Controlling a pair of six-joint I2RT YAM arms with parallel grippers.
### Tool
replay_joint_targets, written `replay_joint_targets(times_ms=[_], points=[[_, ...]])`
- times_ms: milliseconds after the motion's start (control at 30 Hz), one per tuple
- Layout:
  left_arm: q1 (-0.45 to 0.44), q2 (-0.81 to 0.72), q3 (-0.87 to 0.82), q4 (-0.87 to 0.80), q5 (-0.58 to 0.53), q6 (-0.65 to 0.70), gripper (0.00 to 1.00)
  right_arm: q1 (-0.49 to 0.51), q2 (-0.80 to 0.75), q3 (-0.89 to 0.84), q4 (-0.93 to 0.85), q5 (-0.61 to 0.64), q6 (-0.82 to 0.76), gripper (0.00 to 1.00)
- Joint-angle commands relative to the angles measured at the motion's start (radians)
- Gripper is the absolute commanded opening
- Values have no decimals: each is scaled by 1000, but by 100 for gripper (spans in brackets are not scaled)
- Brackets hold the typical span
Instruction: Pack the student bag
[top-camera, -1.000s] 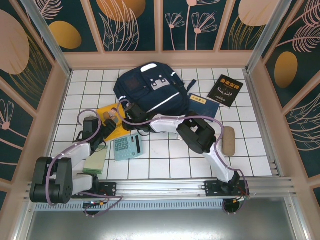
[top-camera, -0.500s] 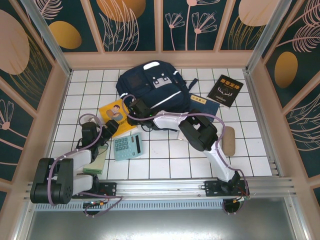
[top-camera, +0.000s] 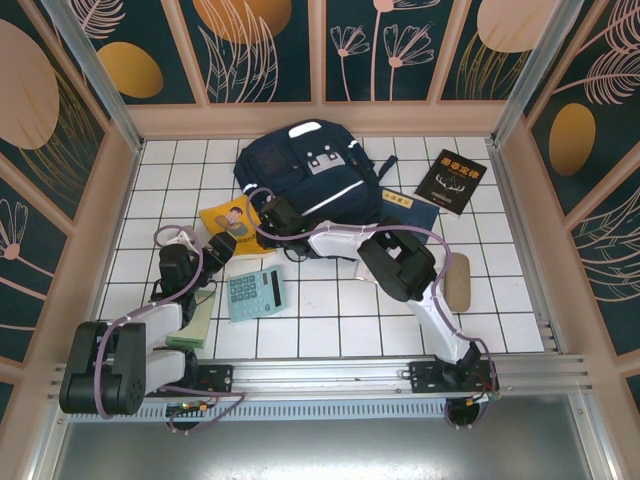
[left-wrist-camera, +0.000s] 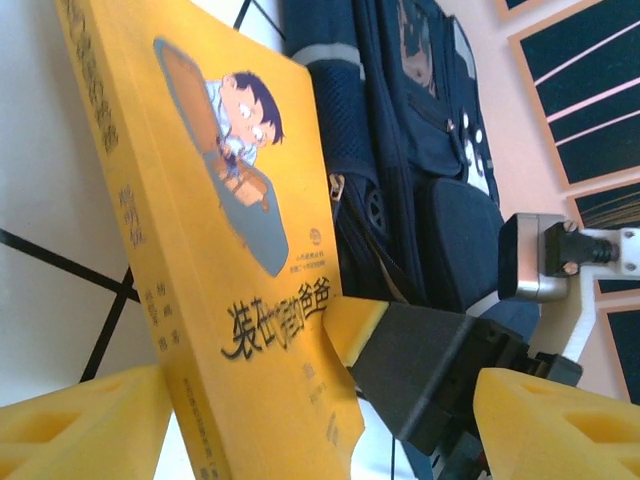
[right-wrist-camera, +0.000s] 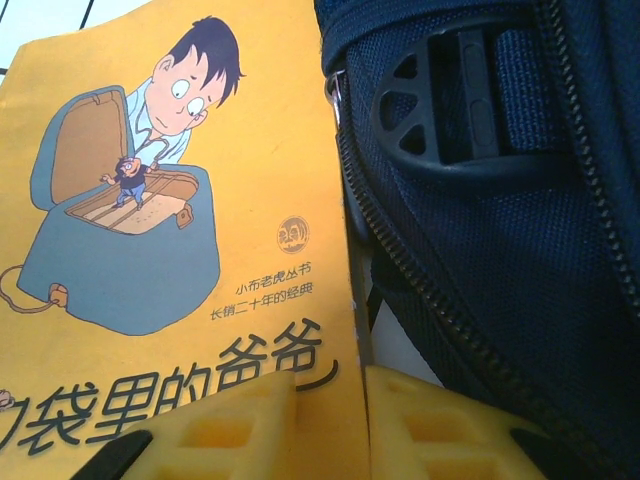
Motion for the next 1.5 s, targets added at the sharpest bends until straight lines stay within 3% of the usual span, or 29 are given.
replay_joint_targets(times_ms=[0,267,467,733,900,1167,1467], points=[[-32,31,41,75,156,-30,77,59,23,-28,7,-142,29,23],[-32,11,42,45,85,-46,66,59,18,-34,13,-144,33,24],[-32,-45,50,-71,-1,-10,35,57,-14,-65,34,-125,33,28],[-32,-143,51,-96,4,-14,1,30,-187,-186,97,-74,26,47],[-32,-254,62,-72,60,-23,0,-6,-324,-289,184,-83,30,60],[-35,-329,71,45,195,-82,0,-110,-451,-446,476,-329,119,74],[-81,-303,77,195,274,-154,0,-178,-412,-500,783,-543,324,76]])
